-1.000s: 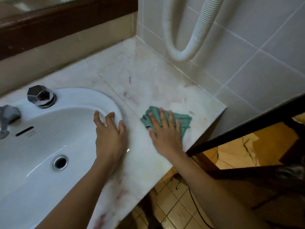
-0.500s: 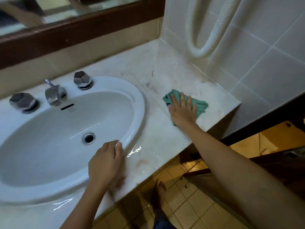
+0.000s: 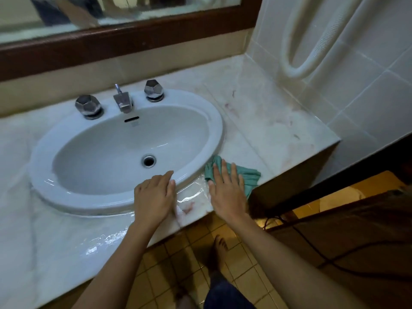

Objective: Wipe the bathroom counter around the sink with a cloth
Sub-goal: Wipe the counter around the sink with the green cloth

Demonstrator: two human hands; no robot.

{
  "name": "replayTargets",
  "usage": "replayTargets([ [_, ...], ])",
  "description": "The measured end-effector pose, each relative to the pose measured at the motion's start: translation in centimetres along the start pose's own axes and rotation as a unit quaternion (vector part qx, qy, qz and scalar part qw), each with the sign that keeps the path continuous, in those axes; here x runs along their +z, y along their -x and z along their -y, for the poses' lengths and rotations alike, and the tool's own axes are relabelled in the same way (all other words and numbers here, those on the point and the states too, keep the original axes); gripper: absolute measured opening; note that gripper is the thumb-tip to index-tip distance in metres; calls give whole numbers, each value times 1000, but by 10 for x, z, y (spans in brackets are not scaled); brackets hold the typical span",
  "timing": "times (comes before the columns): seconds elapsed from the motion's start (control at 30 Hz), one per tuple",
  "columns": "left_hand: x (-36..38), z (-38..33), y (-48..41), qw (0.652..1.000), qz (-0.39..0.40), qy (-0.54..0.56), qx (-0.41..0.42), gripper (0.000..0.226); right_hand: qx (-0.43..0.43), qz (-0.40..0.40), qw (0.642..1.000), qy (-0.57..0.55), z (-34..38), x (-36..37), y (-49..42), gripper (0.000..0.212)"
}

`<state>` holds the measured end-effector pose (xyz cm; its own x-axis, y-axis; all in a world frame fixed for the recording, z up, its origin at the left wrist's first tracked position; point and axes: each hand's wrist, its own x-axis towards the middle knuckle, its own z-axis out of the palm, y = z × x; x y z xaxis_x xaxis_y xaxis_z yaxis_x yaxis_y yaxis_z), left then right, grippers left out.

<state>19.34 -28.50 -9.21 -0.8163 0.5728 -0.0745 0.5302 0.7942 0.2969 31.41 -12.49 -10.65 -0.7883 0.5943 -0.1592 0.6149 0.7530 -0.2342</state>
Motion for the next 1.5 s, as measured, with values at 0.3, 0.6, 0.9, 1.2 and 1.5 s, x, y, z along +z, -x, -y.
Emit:
replayTargets([
  [0.3,-4,2,-7,999,43,13,-2,43,-185,78,980,6,-22,-17,42,52],
  [0.6,-3,-11,-13,996,62,-12,-64,42,58,25,998,6,-134,-47,-104,55],
  [0.9,-4,-27,-18,989,62,-1,-137,50,28,-8,999,-21,-39,-18,-65,58],
  [1.2,7,-125,-99,977,80,197,-16,60,-64,-11,997,35,-116,-27,-74,57],
  [1.5,32,-156,-141,995,82,62,-12,66,108,-39,993,-13,-99,-49,-221,56],
])
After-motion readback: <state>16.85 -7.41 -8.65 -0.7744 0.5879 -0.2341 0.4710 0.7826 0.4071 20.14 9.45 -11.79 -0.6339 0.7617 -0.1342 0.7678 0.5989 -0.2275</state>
